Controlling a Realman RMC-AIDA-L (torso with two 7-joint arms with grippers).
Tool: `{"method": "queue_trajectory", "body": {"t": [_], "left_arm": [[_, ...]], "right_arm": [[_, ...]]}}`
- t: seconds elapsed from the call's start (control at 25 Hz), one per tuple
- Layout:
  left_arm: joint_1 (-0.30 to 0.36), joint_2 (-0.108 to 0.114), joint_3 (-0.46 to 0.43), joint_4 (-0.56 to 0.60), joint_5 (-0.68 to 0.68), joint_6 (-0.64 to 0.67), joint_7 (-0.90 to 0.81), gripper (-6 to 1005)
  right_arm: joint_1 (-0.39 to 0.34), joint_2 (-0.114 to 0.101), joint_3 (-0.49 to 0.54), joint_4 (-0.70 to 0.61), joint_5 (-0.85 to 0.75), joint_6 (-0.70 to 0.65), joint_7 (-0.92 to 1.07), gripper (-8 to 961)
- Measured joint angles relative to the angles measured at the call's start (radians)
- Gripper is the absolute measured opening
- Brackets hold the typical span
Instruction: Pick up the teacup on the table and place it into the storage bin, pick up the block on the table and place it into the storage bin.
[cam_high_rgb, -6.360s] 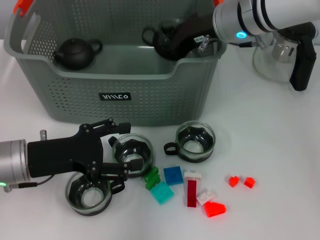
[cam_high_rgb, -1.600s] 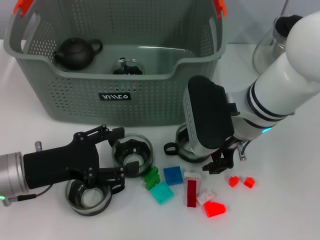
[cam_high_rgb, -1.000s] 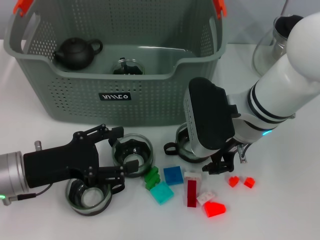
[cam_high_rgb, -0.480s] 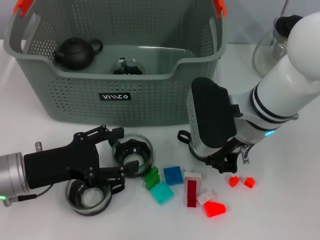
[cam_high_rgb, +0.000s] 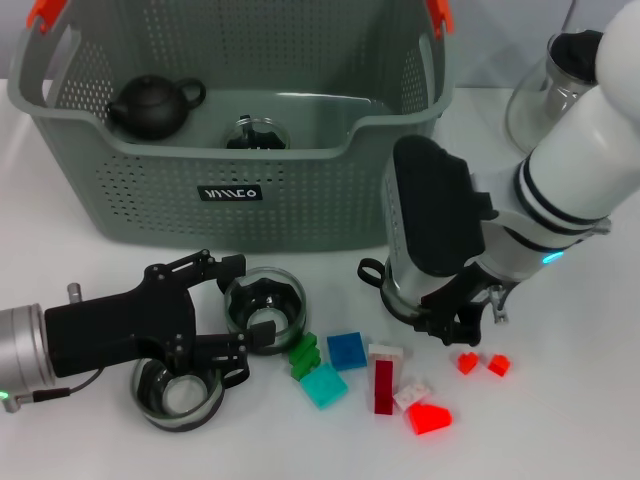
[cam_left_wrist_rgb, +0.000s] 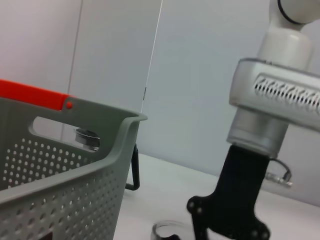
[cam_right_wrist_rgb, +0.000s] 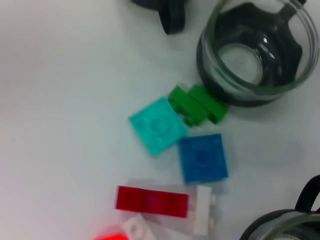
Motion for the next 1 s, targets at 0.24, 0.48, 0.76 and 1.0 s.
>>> {"method": "queue_trajectory", "body": {"t": [0.24,0.48,0.76,1.0], "left_arm": [[0.000,0.003,0.000,0.002,0.000,0.008,-0.001,934],[-0.003,0.004,0.000,0.002,0.000,0.009,0.000,934],[-0.004,0.005,0.000,0.006,0.000,0.009,0.000,934],[-0.003,0.006,0.000,0.008,0.000,0.009,0.000,934]], "right_arm": [[-0.042,-0.001,0.074,-0.191,0.022,-0.175,0.052,55],[-0.036,-0.003,0.205,-0.393,0.108,-0.377,0.130,55],[0.045,-0.003,0.455,-0.561,0.296,-0.457,0.183,55],[0.056,-0.005,0.541,-0.533,0.302,-0.243,0.099,54]]}}
